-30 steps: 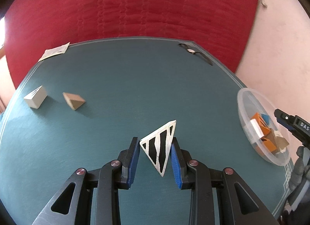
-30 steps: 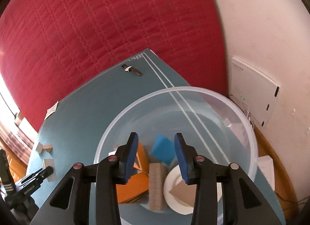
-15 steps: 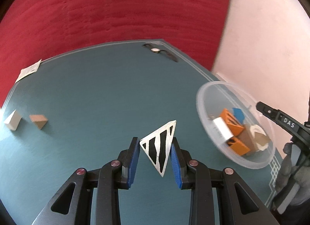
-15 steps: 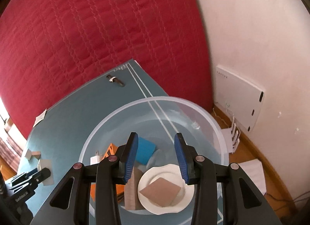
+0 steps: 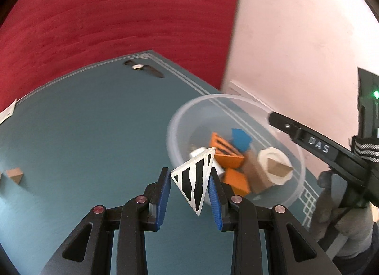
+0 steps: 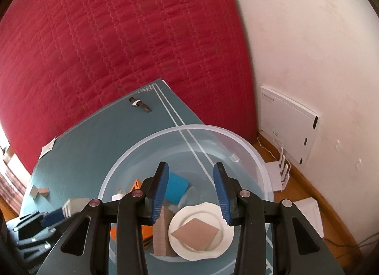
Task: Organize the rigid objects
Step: 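Open the left gripper to drop the striped triangle while the right releases the blue block, then withdraw both grippers from the bowl toward the remaining blocks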
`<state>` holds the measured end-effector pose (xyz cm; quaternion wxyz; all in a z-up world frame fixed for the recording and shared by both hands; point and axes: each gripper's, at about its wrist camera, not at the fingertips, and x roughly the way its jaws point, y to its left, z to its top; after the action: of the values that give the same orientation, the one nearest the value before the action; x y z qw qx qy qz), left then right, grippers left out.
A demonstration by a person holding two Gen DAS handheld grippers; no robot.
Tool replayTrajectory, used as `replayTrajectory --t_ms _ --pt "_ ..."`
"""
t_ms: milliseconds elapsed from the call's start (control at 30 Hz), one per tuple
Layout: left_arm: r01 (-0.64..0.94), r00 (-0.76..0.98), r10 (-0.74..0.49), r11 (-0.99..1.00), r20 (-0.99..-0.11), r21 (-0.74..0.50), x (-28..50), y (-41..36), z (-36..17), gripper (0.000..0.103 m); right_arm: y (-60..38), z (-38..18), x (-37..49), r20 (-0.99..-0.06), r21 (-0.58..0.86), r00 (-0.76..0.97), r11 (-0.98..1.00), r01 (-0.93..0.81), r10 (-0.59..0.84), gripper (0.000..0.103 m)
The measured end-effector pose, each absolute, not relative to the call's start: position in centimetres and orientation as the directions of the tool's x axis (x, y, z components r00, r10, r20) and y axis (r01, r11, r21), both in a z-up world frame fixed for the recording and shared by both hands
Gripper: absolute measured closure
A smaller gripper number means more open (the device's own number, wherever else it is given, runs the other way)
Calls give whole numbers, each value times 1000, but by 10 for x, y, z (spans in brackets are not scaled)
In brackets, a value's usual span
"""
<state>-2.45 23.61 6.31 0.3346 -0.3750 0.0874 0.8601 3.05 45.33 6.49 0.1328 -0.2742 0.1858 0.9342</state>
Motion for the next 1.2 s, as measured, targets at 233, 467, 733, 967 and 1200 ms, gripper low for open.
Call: replayTrajectory --t_ms 233,467,733,967,1200 --pt "-703 -467 555 -706 -689 -92 -14 259 70 70 456 67 31 -554 287 -820 -893 -346 140 62" --pt "-706 -462 561 -701 -687 -98 -13 261 65 39 456 67 31 -554 286 -820 -893 -349 143 62" --pt "-656 -475 527 -746 -705 -115 -18 239 58 38 453 66 31 -557 284 -819 -894 -347 141 62" --pt "-636 -483 500 -764 -719 -105 -23 237 54 37 449 65 31 -560 278 -817 -899 -339 134 62" --pt "-636 -497 477 -769 -725 -69 -27 248 49 32 449 64 31 -563 283 -817 -900 -332 125 62"
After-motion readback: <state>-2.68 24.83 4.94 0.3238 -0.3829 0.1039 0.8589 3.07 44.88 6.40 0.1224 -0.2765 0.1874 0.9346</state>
